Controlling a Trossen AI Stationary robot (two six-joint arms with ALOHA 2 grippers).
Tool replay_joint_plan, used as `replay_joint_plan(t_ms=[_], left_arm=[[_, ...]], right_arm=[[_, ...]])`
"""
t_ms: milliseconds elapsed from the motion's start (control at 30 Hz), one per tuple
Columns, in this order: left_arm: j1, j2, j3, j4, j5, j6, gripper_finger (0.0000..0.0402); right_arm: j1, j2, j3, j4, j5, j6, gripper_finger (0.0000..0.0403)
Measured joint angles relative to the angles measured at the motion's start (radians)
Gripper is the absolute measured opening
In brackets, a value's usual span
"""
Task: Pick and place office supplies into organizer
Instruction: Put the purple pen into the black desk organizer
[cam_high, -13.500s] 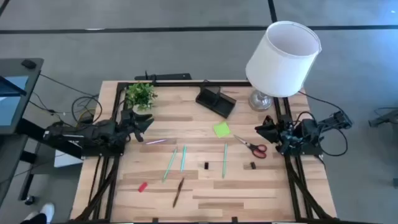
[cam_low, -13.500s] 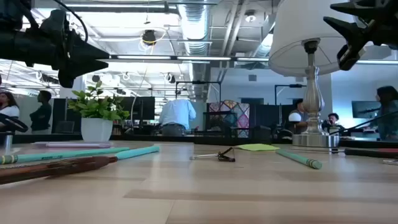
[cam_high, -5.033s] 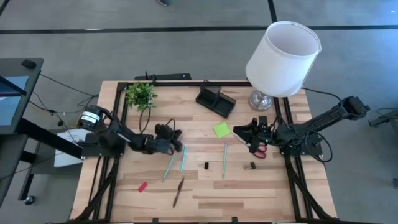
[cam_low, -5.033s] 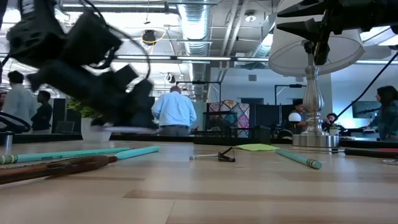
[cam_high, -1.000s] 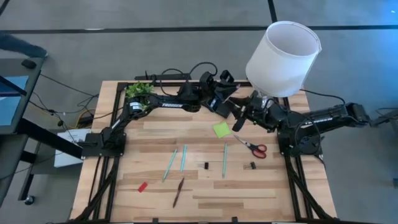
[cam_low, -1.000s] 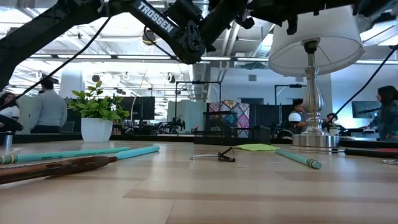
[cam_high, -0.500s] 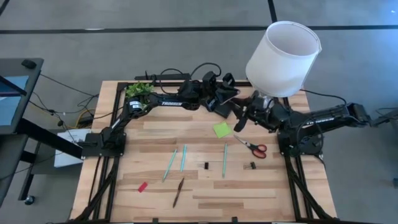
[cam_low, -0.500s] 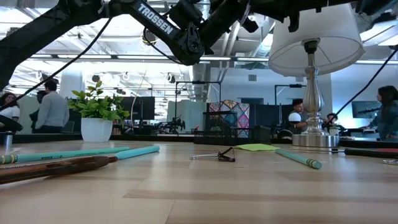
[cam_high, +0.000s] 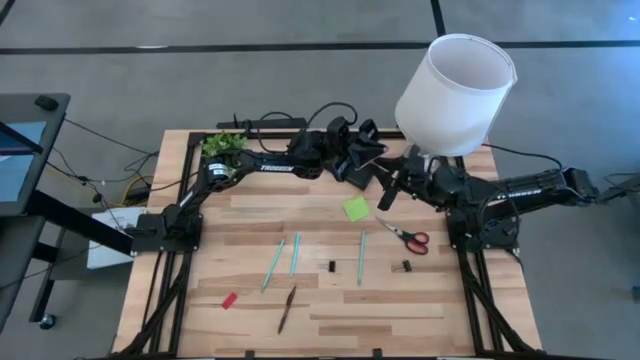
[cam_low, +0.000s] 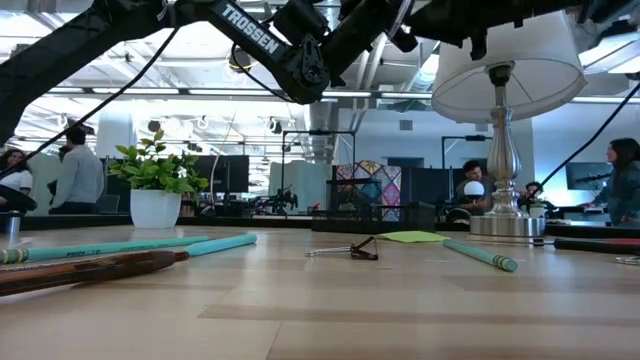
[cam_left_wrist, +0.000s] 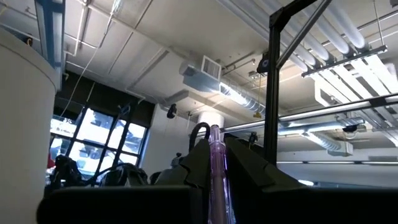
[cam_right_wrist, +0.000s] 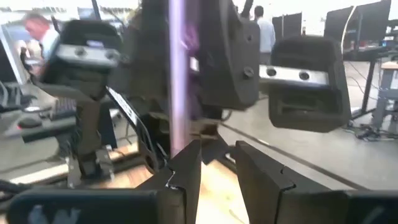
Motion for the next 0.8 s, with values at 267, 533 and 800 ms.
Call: replay_joint_plan(t_ms=[267,533,800], left_arm=[[-0.008,-0.016,0.0,0.093,-0.025,-0.061,0.0022],[-0.052,-0.102,0.0,-0.004,-0.026,-0.046,0.0022],[-0.113,-0.13,0.0,-0.102,-0.08,0.075,0.002]], right_arm=[[0.018,-0.068,0.0,-0.013,-0.028,0.052,0.0102],[0.055,-0.076,0.001,-0.028,-0.179,0.072,0.0165],[0.057,-0.067,0.022,0.044,-0.146,-0.053,0.0196]])
